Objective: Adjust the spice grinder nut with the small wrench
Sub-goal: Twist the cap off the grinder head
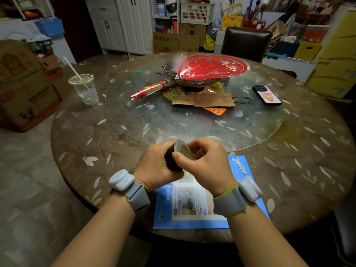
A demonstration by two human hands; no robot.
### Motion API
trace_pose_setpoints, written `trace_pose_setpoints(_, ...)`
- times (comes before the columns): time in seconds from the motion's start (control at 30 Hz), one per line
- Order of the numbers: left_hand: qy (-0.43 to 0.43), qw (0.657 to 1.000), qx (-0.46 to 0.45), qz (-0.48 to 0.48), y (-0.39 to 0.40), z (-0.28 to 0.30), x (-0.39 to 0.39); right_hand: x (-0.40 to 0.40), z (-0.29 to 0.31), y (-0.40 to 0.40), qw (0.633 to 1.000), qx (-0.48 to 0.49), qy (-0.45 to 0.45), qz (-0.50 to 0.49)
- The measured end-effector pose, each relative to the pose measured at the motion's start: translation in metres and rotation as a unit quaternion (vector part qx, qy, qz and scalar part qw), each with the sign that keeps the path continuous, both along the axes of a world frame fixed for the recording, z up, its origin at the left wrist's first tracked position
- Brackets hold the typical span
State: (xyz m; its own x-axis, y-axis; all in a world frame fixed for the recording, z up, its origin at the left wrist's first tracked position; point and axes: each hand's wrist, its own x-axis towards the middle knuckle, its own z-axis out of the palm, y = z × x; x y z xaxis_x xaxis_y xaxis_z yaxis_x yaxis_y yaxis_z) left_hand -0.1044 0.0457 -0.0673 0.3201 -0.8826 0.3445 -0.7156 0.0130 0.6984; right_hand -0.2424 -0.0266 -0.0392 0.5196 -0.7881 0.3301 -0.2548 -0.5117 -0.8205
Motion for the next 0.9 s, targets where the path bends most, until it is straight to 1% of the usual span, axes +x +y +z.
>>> trace_pose_setpoints(0.13, 0.004, 1.0, 0.004, 0.005, -0.001, 0.0, -0.001, -0.002, 0.0, -0.002, 1.0, 0.015, 0.008, 0.007)
trace_pose_setpoints(0.27, -0.012, 1.0, 0.023, 0.017, -0.004, 0.0, -0.004, -0.007, 0.008, -0.011, 0.996, 0.052, 0.057, 0.047)
trace_pose_setpoints(0.37, -0.023, 0.999, 0.039, 0.004, -0.006, -0.003, -0.003, -0.01, 0.017, -0.017, 0.989, 0.034, 0.109, 0.094)
trace_pose_setpoints(0.47, -0.022, 0.999, 0.042, -0.007, -0.005, -0.003, -0.003, -0.01, 0.021, -0.021, 0.983, 0.016, 0.133, 0.126)
trace_pose_setpoints(0.57, -0.025, 0.999, 0.036, -0.015, -0.004, -0.001, -0.004, -0.01, 0.022, -0.023, 0.981, -0.004, 0.134, 0.141)
trace_pose_setpoints(0.73, -0.028, 0.999, 0.026, -0.024, -0.002, -0.003, -0.001, -0.009, 0.017, -0.021, 0.983, -0.022, 0.107, 0.146)
trace_pose_setpoints(0.9, -0.032, 0.999, 0.028, -0.028, -0.002, -0.002, -0.003, -0.01, 0.012, -0.023, 0.986, -0.017, 0.088, 0.143)
